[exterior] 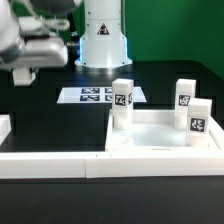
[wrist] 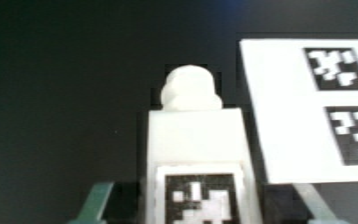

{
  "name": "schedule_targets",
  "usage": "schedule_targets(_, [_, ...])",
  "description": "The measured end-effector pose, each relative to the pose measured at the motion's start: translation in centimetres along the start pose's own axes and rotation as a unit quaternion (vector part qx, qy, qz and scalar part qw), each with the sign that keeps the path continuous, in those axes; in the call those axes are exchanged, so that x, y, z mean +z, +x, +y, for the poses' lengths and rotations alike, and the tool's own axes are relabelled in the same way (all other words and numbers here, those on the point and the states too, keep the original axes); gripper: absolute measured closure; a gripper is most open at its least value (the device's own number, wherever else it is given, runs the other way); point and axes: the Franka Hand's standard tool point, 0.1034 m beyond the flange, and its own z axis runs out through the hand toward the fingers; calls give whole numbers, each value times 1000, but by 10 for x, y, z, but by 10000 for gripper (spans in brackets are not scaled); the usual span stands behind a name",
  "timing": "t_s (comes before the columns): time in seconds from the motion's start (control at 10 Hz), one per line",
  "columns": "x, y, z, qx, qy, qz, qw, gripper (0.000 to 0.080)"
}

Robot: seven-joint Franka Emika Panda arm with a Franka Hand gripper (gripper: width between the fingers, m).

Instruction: Assemble square table

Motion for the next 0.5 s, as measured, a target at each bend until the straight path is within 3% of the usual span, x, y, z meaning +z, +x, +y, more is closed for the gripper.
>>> schedule_targets(0.2, [2,10,6,-3,-9,59,998,511])
schedule_targets(0.3, [-3,13,2,-3,-11,103,995,510])
schedule_targets(0.5, [-32,44,-35,14,-43,221,974,509])
